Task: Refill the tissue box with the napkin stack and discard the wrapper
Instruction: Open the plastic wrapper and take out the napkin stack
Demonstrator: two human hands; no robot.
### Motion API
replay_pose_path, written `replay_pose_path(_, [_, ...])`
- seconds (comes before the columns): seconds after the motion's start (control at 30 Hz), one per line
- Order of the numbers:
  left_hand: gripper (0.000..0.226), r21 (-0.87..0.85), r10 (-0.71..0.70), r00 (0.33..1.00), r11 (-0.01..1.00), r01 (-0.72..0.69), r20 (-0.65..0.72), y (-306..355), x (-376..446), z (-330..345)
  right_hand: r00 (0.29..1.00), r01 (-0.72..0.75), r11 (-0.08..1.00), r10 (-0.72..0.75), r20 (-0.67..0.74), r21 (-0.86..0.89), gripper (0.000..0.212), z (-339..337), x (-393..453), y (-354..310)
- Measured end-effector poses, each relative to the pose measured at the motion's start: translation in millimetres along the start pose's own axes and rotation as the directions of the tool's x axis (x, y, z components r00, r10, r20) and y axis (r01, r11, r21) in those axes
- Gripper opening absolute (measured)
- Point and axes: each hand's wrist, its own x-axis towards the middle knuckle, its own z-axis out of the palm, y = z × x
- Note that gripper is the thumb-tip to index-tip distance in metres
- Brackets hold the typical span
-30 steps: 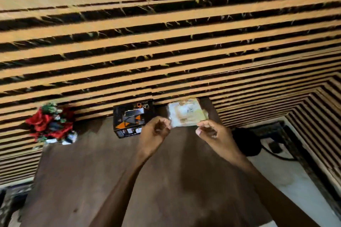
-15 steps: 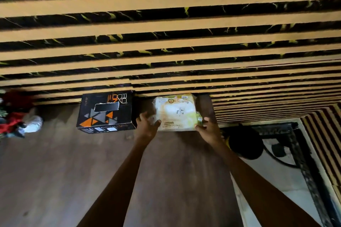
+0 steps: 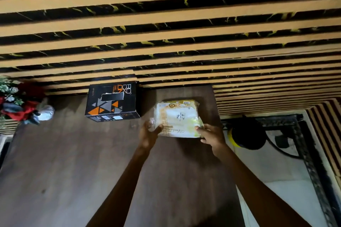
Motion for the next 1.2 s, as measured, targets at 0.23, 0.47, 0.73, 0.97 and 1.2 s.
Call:
replay_pose_path(0.23, [0.036,0.014,-0.076,0.992,0.997,0.075,0.097,-68,-109,-44,0.997,0.075,0.994,-0.076,-0.018,-0.074,0.015,4,-102,93])
replay_pose_path(0.47, [0.036,0.176,-0.103,0.984,0.981,0.078,0.143,-139,-171,-78,0.998,0.048,0.991,-0.053,-0.034,-0.124,0.025,19,-167,162])
replay_pose_path(0.73, [0.038,0.493,-0.087,0.947,0.866,-0.082,0.31,-151,-185,-92,0.967,0.124,0.949,-0.18,-0.178,-0.289,0.025,16,-175,197])
replay_pose_path(0.97, [0.034,0.623,0.322,0.852,0.582,-0.522,0.413,-117,-171,-98,0.959,0.136,0.774,-0.26,-0.115,-0.619,0.046,13,-176,167])
replay_pose_path(1.2, [0.052,0.65,0.239,0.728,0.333,-0.683,0.643,-117,-164,-64,0.866,0.405,0.147,-0.378,0.327,-0.902,0.05,32,-177,140])
